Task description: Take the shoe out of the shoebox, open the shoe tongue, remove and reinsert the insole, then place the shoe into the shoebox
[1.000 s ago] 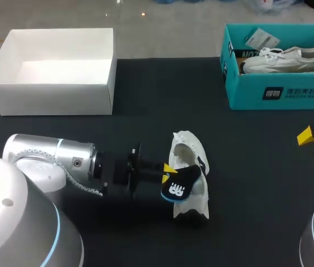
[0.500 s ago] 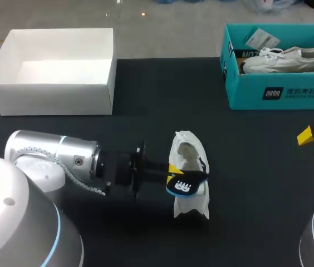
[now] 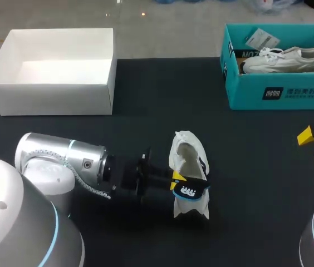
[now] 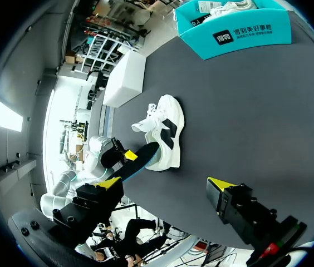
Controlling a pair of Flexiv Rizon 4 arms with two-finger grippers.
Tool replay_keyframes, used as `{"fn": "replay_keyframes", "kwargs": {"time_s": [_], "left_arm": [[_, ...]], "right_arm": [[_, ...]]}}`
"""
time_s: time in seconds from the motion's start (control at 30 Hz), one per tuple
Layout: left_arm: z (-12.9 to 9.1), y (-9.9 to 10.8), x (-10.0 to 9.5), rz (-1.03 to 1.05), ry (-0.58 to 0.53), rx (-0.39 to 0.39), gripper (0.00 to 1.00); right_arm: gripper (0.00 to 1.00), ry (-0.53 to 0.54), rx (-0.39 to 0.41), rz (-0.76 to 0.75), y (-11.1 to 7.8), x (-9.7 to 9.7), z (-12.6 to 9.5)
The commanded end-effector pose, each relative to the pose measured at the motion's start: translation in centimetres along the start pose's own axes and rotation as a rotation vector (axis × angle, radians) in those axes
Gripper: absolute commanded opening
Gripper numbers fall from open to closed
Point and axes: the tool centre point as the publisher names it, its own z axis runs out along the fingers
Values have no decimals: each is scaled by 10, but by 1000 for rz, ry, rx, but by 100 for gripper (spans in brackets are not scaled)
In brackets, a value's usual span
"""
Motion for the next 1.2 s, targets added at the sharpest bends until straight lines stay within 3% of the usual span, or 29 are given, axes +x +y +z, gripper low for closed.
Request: {"fn": "replay_keyframes", "kwargs": {"time_s": [0.03, 0.27, 0.53, 0.87, 1.13, 1.2], "left_arm": [[0, -2, 2, 17, -6, -3, 0], [5, 16, 8, 35, 11, 51, 0], [7, 31, 10, -35, 13, 4, 0], [5, 39, -2, -53, -7, -82, 0], [4, 27, 2, -63, -8, -56, 0], [3, 25, 2, -58, -6, -59, 20]], "right_arm": [[100, -3, -74, 1, -10, 0, -1], [100, -3, -74, 1, -10, 0, -1], [100, -3, -74, 1, -10, 0, -1], [100, -3, -74, 1, -10, 0, -1], [100, -3, -74, 1, -10, 0, -1], [100, -3, -74, 1, -10, 0, -1]]}}
